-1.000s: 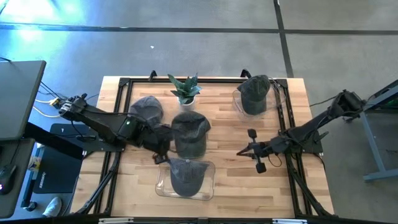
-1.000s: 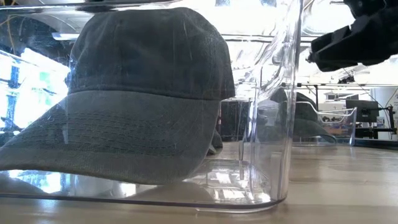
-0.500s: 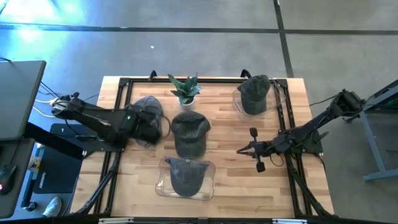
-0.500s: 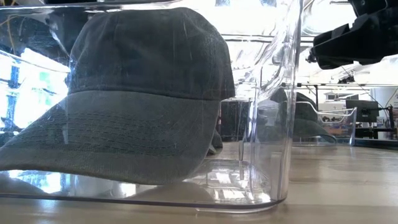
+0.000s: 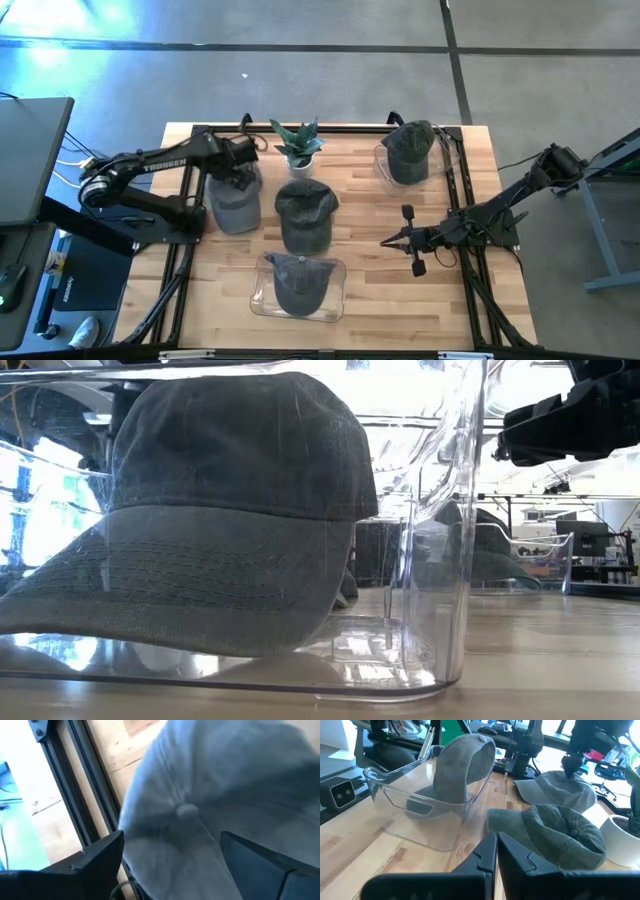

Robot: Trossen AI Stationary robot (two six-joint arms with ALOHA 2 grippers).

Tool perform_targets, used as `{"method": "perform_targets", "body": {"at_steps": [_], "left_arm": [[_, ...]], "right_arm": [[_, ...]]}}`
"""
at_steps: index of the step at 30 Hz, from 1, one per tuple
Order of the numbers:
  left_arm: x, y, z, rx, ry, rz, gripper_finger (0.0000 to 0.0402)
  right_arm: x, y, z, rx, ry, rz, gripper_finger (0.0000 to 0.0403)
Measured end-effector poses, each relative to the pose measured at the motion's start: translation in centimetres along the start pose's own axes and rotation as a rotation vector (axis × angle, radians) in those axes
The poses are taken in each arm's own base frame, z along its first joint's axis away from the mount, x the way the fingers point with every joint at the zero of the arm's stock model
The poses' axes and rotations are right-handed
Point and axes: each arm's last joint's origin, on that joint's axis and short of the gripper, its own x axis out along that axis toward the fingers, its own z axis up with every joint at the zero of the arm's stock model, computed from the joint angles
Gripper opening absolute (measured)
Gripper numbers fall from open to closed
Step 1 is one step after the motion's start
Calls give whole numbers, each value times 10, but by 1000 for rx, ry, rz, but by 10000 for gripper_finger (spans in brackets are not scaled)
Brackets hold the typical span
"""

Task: Pick & Place hat
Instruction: Put the gray cap into the bottom transparent bin

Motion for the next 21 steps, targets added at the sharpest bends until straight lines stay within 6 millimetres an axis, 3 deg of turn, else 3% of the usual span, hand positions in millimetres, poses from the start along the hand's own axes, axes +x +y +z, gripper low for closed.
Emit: {"method": "perform_targets", "body": {"at_steps": [6, 12, 16, 21], "left_arm": [[26, 8, 17, -21, 50, -10, 317], [44, 1, 15, 54, 177, -87, 273], [41, -8, 11, 137, 219, -215, 201], [26, -17, 1, 230, 217, -354, 62]], "right_arm": [[0, 0, 0, 8, 1, 10, 12], [0, 1, -1, 20, 13, 16, 12], [0, 1, -2, 19, 16, 17, 12], [0, 1, -2, 17, 20, 13, 12]]}}
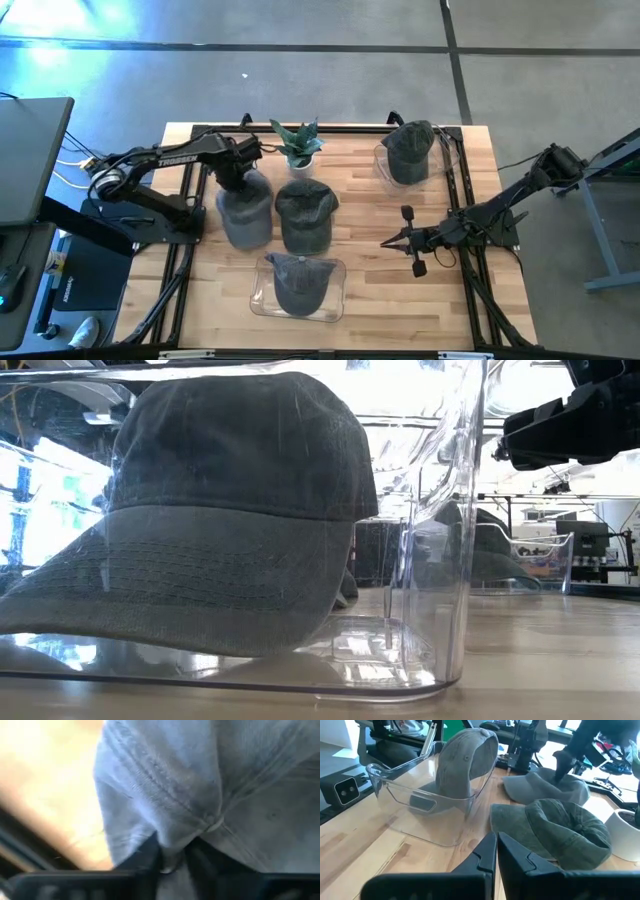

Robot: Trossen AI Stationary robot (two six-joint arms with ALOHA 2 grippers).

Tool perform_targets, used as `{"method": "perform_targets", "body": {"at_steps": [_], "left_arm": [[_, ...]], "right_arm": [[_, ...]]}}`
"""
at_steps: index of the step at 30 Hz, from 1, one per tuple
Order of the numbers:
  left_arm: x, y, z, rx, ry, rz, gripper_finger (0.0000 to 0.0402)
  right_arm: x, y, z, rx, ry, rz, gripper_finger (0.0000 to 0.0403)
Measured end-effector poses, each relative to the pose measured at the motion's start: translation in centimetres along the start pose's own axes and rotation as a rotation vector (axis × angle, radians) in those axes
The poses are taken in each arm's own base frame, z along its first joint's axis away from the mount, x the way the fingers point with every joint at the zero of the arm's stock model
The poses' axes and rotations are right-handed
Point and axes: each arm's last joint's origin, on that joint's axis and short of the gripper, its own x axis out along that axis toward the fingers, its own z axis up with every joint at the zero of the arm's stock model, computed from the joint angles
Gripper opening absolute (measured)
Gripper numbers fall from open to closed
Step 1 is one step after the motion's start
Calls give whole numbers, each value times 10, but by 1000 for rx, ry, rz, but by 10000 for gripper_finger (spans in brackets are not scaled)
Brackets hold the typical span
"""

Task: Pick & Place hat
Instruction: Put the gray cap into the bottom transparent bin

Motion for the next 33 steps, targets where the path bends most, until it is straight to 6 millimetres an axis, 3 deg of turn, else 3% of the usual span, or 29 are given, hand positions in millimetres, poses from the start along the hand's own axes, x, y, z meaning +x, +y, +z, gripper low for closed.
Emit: {"method": "perform_targets", "body": {"at_steps": [2, 6, 21, 25, 29, 33], "left_arm": [[-6, -5, -5, 32, -13, -54, 18], [-23, -13, -17, 74, -50, -122, 22], [-154, -35, -72, 328, -552, -577, 2], [-175, -55, -74, 433, -713, -728, 1], [-189, -81, -66, 516, -865, -852, 1], [-185, -112, -47, 580, -933, -903, 1]], "right_arm": [[0, 0, 0, 0, 0, 0, 12], [0, 0, 0, 0, 0, 0, 12], [0, 1, 2, -26, -25, 47, 12], [1, 0, 15, -94, -113, 32, 17], [5, -1, 41, -159, -159, -14, 46], [10, -3, 67, -226, -149, -59, 94]]}}
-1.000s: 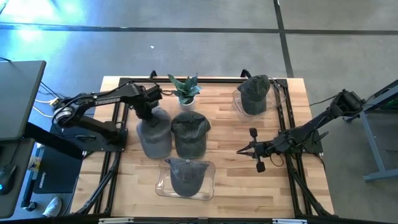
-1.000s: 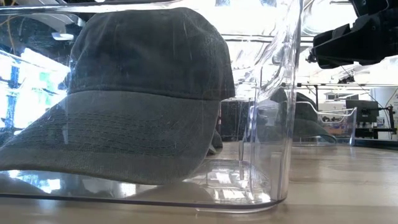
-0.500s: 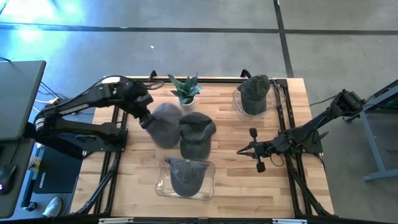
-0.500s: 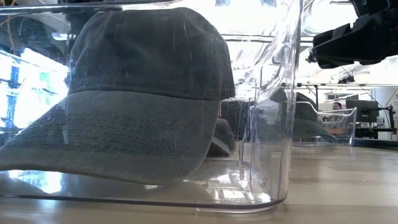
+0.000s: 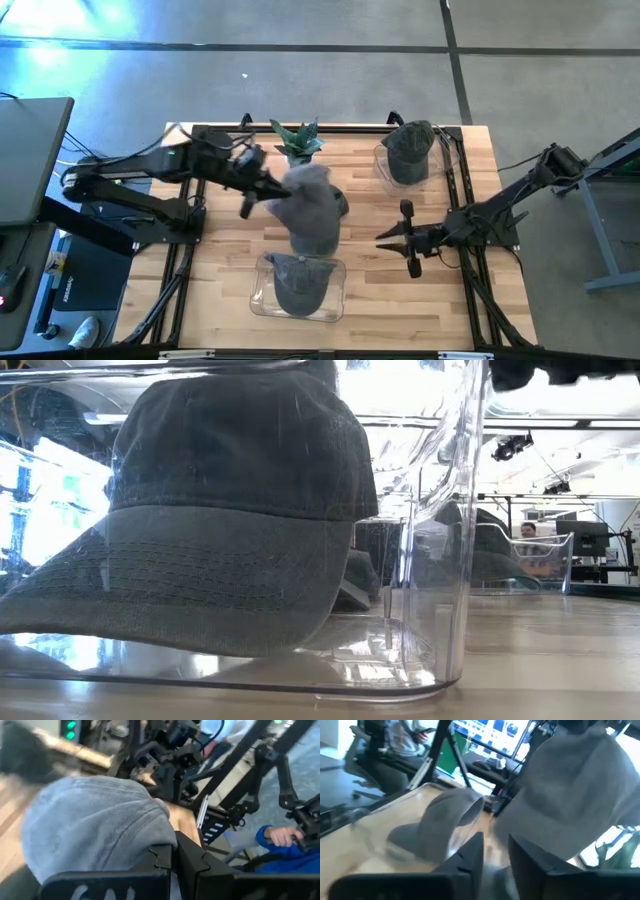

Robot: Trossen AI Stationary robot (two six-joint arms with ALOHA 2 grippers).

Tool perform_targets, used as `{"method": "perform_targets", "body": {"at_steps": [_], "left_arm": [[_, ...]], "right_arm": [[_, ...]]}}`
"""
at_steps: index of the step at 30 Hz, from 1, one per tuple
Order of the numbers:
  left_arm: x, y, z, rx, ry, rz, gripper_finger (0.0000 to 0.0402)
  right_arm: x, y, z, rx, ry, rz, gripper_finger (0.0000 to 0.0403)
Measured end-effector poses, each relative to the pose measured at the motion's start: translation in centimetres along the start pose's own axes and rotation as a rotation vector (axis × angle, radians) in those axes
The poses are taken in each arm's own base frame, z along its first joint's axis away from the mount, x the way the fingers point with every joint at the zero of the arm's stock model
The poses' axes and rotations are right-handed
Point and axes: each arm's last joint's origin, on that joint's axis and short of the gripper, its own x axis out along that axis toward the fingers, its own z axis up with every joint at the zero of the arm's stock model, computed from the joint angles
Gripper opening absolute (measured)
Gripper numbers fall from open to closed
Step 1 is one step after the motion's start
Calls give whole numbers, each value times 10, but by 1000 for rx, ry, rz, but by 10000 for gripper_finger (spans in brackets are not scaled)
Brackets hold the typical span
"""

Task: Pick & Place hat
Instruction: Put the gray cap into the bottom transparent bin

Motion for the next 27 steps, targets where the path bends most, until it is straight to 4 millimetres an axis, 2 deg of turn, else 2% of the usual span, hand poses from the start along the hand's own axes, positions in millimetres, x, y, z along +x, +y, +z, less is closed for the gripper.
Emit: {"method": "perform_targets", "body": {"at_steps": [6, 9, 14, 19, 27], "left_arm": [[64, 18, -9, 72, 69, -62, 0], [95, 28, -12, 99, 133, -75, 0], [137, 33, -3, 169, 219, -146, 0], [165, 37, 7, 226, 320, -143, 0], [189, 40, 9, 253, 384, -215, 0]], "right_arm": [[8, -13, 25, -61, 87, -46, 164], [9, -17, 29, -62, 168, -69, 194], [10, -25, 30, -64, 264, -99, 246], [10, -34, 35, -138, 328, -147, 285], [12, -47, 22, -169, 406, -41, 291]]}}
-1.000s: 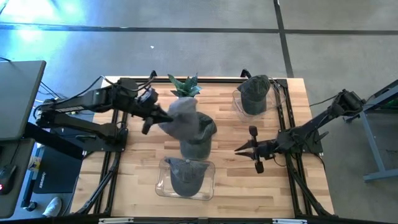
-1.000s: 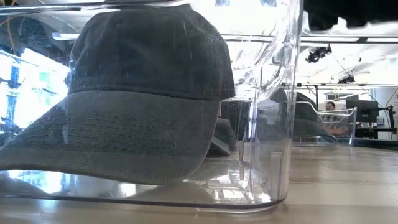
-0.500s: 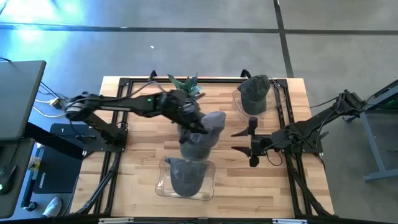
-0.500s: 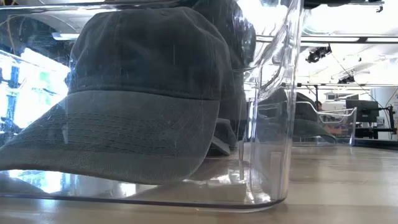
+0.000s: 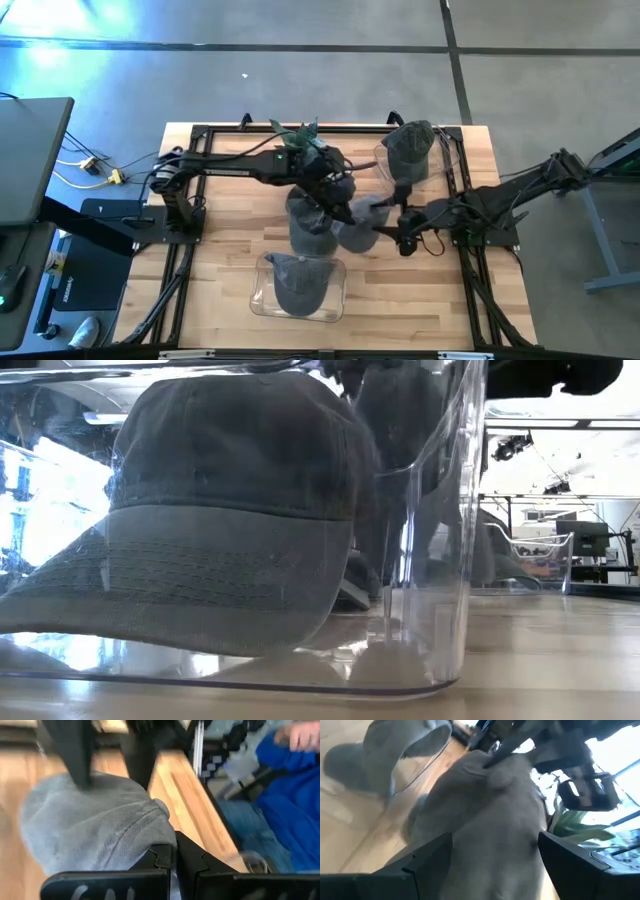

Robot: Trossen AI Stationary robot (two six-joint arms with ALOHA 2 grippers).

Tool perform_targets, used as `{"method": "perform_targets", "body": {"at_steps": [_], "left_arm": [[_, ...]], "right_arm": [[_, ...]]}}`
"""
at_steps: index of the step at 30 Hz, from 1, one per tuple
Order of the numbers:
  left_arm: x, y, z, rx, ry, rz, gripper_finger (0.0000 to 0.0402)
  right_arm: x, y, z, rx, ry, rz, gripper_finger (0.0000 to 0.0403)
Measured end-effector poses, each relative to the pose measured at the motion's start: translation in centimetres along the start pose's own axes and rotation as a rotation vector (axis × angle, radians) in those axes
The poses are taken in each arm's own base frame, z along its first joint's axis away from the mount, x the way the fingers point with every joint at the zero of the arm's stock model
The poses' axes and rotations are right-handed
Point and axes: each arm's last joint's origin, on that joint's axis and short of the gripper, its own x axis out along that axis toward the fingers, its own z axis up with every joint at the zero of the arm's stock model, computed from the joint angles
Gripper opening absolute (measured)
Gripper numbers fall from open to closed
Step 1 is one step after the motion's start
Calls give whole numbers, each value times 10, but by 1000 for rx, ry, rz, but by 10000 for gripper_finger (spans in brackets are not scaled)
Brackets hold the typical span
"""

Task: Pick & Place hat
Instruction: Put the gray cap into the bottom transparent bin

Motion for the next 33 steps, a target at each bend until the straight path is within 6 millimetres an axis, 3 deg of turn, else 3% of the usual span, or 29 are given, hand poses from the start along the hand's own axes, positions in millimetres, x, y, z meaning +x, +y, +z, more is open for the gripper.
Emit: {"method": "perform_targets", "body": {"at_steps": [6, 11, 14, 19, 21, 23, 28, 33], "left_arm": [[4, 2, 0, 30, -9, -13, 0], [8, 1, 2, 69, -30, -18, 4], [21, 2, 1, 140, -49, -48, 24], [35, 4, -3, 172, -56, -111, 101], [36, 4, -4, 179, -49, -115, 141], [38, 2, -4, 199, -49, -120, 181], [68, 6, -18, 220, -22, -141, 270], [91, 1, -18, 334, -54, 46, 318]], "right_arm": [[3, -2, -11, 89, 28, 189, 259], [6, 2, -18, 150, 63, 257, 197], [7, 5, -17, 165, 55, 311, 145], [4, 9, -20, 206, 66, 421, 34], [3, 11, -21, 218, 76, 463, 10], [2, 13, -21, 245, 90, 485, 16], [-2, 23, -17, 234, 86, 521, 6], [-6, 30, -14, 199, 102, 443, 8]]}}
